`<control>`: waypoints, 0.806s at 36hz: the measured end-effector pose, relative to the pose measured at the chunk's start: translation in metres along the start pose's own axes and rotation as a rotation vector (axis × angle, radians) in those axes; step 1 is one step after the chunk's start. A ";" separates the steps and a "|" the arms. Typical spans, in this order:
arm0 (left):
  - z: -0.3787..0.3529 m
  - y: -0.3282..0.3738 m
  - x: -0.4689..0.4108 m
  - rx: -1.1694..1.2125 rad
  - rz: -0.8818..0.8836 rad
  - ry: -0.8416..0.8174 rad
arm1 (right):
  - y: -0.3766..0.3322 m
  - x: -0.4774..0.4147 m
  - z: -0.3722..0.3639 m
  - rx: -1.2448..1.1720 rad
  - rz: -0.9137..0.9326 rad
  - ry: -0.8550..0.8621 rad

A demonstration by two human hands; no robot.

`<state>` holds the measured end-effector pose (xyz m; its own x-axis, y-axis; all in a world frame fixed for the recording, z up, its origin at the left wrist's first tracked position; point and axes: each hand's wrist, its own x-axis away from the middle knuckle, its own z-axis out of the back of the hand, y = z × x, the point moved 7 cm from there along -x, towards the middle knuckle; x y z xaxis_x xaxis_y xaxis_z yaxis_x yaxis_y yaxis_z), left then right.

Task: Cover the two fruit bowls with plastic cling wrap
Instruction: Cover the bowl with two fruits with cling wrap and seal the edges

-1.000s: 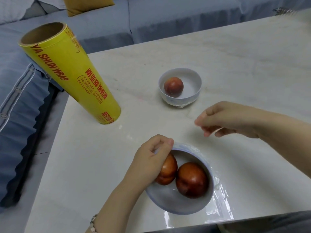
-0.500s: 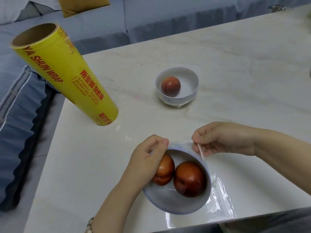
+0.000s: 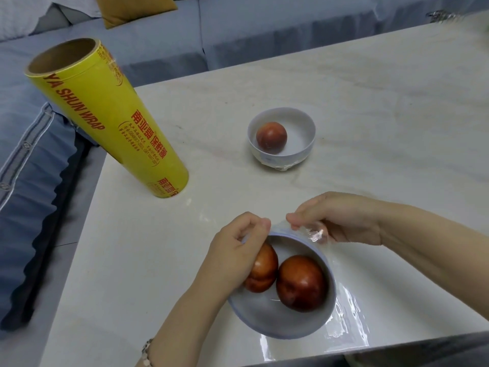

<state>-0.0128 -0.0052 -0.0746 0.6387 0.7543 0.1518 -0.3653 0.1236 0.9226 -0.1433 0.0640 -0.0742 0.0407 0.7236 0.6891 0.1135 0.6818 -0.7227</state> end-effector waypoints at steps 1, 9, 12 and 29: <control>0.001 0.000 0.000 0.002 -0.002 0.006 | 0.000 -0.002 0.000 -0.040 0.030 0.036; 0.002 0.000 0.002 0.022 -0.007 0.026 | 0.001 -0.010 0.004 -0.207 0.220 0.380; 0.004 -0.001 0.003 0.035 -0.011 0.051 | 0.000 -0.010 0.006 -0.158 0.296 0.474; -0.004 0.008 0.003 0.040 -0.047 -0.096 | 0.029 -0.025 0.003 -0.005 0.024 0.265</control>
<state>-0.0165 0.0003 -0.0678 0.7170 0.6831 0.1390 -0.3069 0.1302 0.9428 -0.1440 0.0663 -0.1126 0.3019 0.6856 0.6624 0.1142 0.6639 -0.7391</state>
